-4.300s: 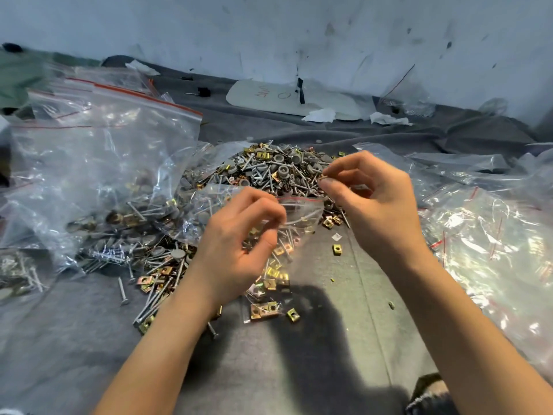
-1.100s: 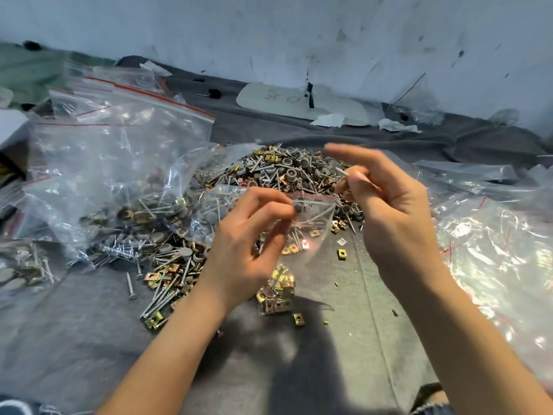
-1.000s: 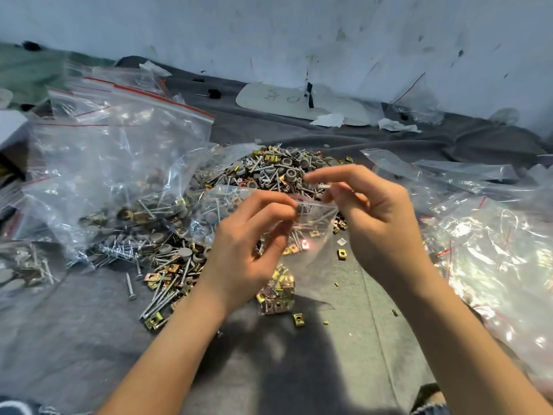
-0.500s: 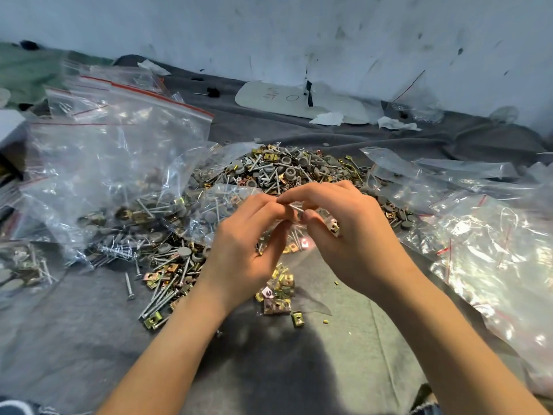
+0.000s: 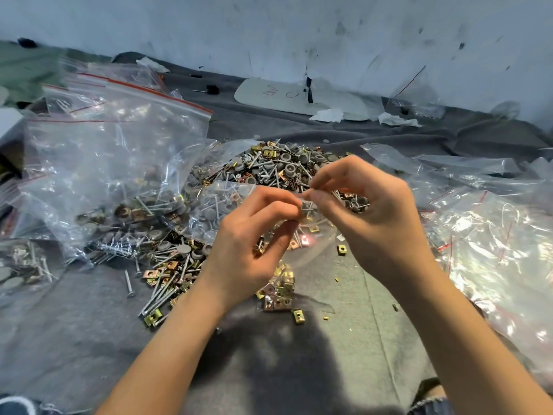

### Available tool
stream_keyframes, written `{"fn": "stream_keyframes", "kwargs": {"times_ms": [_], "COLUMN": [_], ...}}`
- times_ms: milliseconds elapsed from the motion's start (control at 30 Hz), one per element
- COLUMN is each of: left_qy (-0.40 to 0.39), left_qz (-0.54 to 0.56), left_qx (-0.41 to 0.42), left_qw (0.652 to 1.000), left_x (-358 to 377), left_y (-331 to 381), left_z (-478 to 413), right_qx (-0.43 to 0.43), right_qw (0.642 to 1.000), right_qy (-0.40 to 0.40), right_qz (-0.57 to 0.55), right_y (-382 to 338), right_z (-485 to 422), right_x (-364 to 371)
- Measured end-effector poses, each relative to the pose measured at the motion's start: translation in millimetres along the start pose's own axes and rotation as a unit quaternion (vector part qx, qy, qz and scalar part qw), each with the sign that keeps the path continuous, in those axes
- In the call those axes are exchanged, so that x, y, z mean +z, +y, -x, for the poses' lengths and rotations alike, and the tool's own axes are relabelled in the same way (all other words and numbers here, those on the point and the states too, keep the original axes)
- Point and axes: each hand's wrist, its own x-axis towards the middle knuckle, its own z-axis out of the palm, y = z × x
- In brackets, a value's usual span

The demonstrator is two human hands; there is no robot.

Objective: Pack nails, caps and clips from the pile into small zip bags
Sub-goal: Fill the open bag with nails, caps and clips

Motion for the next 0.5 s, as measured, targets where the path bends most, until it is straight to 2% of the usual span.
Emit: {"fn": "stream_keyframes", "kwargs": {"times_ms": [133,333,500], "left_qy": [0.014,0.022,0.033], "left_qz": [0.0,-0.014,0.012], "left_qx": [-0.009,-0.012,-0.011], "left_qw": [1.0,1.0,0.999], "left_x": [-0.7,-3.2,-4.9], "left_y": [0.3,1.6,1.5], "left_z": [-0.3,-0.6,-0.7], "right_qx": [0.012,0.065,0.037], "right_qw": [1.0,0.997,0.999], "right_qy": [-0.021,-0.001,0.032], "right_qz": [0.008,-0.034,0.014], "right_y": [-0.6,-4.6,-6.6], "right_z": [0.1,1.6,2.7], "right_x": [2.3,10.0,16.6]}}
